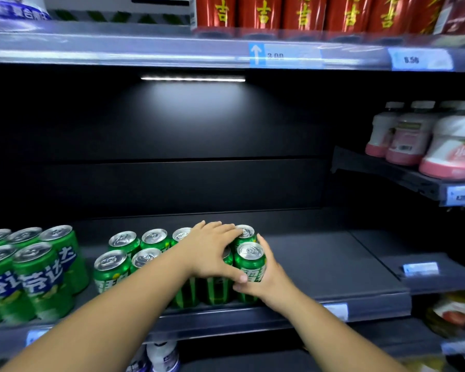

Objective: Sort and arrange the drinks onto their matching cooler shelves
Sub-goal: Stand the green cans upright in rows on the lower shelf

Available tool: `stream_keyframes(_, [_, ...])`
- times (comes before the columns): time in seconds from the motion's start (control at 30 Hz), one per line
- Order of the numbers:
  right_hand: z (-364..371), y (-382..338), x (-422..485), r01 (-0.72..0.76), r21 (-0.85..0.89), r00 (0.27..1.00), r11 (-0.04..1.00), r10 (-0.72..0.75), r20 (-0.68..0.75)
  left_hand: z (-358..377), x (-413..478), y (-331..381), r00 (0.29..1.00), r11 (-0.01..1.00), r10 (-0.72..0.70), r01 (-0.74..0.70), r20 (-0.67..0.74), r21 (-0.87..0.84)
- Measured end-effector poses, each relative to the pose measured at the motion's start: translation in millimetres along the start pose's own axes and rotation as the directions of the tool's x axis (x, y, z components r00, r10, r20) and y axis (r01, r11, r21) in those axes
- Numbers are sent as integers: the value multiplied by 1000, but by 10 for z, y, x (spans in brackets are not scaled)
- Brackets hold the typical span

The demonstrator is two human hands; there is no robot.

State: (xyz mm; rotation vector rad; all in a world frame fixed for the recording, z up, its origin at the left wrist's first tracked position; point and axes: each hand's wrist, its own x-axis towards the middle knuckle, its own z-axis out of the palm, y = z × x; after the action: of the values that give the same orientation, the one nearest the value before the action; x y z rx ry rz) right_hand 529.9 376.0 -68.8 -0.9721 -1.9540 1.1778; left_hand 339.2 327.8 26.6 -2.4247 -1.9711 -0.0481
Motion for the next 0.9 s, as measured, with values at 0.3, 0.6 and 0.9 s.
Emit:
stream_keyframes(0.3, [25,28,-9,1,-76,1000,997,-3,-31,-2,12,9,998,997,-25,29,55,-68])
stream_keyframes(0.6, [3,18,-8,30,-103,998,994,-37,-60,-24,15,21,997,997,-16,21,71,-71])
stream_keyframes(0.9, [13,-5,-25,16,0,999,1000,-16,-35,-30,3,9,997,998,-15,20,80,-65])
